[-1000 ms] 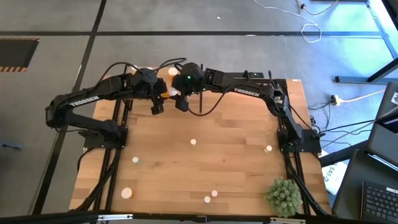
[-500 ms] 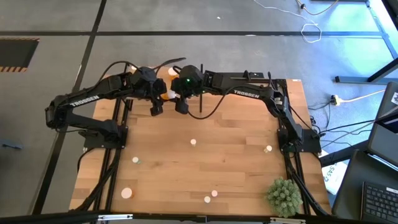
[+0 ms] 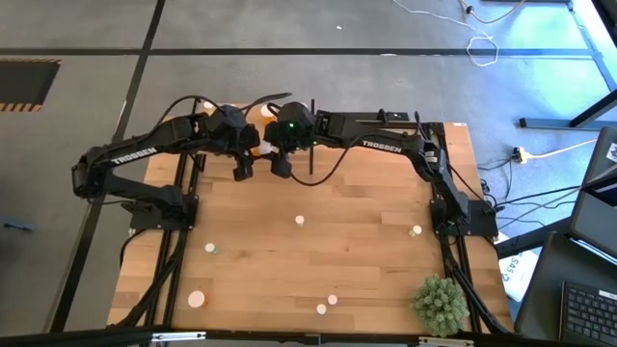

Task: Pick and place medicine bottles onto shelf by color
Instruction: Put the top big orange pill bottle on the shelf aligned with the orange pill bottle on the shelf

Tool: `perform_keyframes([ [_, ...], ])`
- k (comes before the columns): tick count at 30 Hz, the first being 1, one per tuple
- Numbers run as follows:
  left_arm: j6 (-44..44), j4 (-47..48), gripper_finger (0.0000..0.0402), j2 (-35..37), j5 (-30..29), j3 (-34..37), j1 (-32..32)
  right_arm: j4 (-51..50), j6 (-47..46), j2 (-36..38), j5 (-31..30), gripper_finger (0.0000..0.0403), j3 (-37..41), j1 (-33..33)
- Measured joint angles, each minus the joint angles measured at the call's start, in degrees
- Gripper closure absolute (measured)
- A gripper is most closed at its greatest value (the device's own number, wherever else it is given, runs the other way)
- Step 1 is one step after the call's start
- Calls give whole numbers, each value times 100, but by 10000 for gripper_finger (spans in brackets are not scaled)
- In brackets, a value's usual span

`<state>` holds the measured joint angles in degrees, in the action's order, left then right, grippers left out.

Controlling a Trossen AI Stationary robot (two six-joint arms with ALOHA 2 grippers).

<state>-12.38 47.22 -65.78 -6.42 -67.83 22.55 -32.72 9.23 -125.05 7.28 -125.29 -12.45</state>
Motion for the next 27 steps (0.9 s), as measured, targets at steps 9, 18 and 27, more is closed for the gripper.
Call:
perform_keyframes([
  [9, -18, -48, 205, -227, -8, 0, -16, 1, -10, -2, 8, 180, 0, -2],
  [18, -22, -72, 205, -225, -17, 0, -16, 30, -12, -2, -2, 180, 0, -4],
  [27, -22, -76, 221, -225, -17, 2, -16, 30, -19, -2, -11, 180, 0, -6],
])
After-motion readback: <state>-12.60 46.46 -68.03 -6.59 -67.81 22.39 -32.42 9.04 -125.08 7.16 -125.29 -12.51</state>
